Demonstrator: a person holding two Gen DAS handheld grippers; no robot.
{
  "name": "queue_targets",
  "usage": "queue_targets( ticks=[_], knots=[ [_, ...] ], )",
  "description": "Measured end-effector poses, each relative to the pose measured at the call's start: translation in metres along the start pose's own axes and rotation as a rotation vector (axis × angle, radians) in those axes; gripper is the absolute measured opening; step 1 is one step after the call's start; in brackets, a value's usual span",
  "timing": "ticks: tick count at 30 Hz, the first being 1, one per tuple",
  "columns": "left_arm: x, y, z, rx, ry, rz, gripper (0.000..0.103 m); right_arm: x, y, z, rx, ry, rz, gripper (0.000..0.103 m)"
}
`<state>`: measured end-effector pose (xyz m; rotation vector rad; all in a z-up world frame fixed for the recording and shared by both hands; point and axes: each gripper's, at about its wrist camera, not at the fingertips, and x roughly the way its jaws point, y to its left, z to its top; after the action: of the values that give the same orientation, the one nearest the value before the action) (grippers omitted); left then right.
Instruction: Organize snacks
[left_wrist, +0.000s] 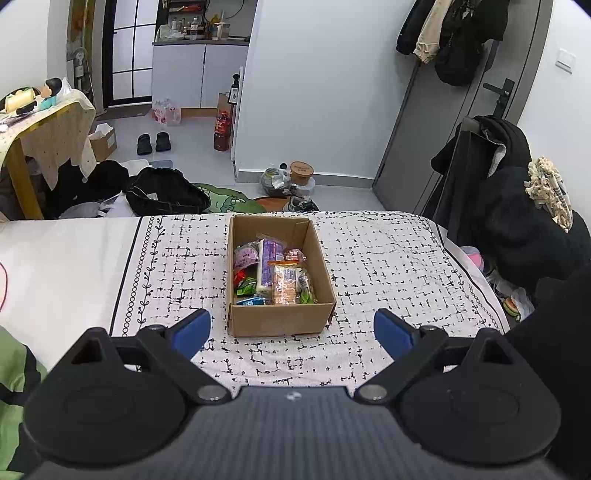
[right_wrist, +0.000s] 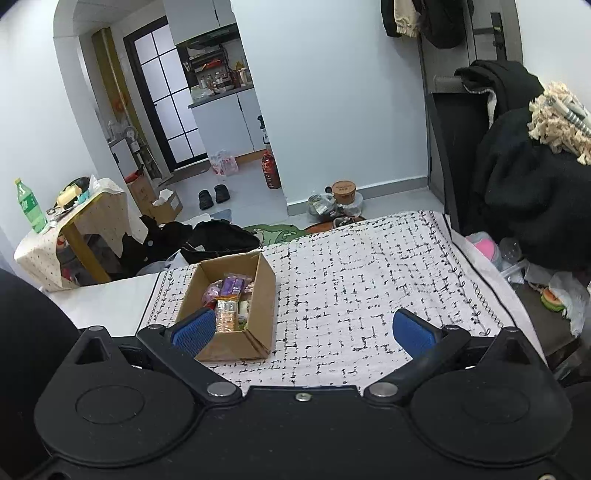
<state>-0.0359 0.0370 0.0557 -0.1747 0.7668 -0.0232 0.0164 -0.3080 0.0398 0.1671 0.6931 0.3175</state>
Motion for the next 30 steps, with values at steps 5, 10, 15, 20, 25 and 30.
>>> queue_targets(
  ticks=[5, 10, 15, 20, 25, 30],
  knots=[
    [-0.002, -0.0009, 0.0006, 0.009, -0.003, 0.009, 0.095, -0.0029, -0.0022, 0.0018, -0.018, 0.001, 0.01, 0.103],
    [-0.0023, -0.0026, 0.0012, 0.015, -0.002, 0.014, 0.095, -0.0037, -0.0015, 0.0021, -0.028, 0.0, 0.007, 0.103],
    [-0.003, -0.0033, 0.0011, 0.015, -0.001, 0.015, 0.095, -0.0032, -0.0023, 0.0025, -0.027, 0.003, 0.008, 0.103],
    [-0.003, -0.0028, 0.0012, 0.02, -0.001, 0.02, 0.095, -0.0029, -0.0031, 0.0027, -0.031, 0.008, 0.011, 0.103],
    [-0.0038, -0.003, 0.0006, 0.022, -0.007, 0.022, 0.095, -0.0025, -0.0047, 0.0016, -0.025, 0.011, 0.016, 0.103],
    [-0.0034, -0.0041, 0.001, 0.026, -0.01, 0.027, 0.094, -0.0022, -0.0047, 0.0023, -0.024, 0.014, 0.019, 0.103]
  ],
)
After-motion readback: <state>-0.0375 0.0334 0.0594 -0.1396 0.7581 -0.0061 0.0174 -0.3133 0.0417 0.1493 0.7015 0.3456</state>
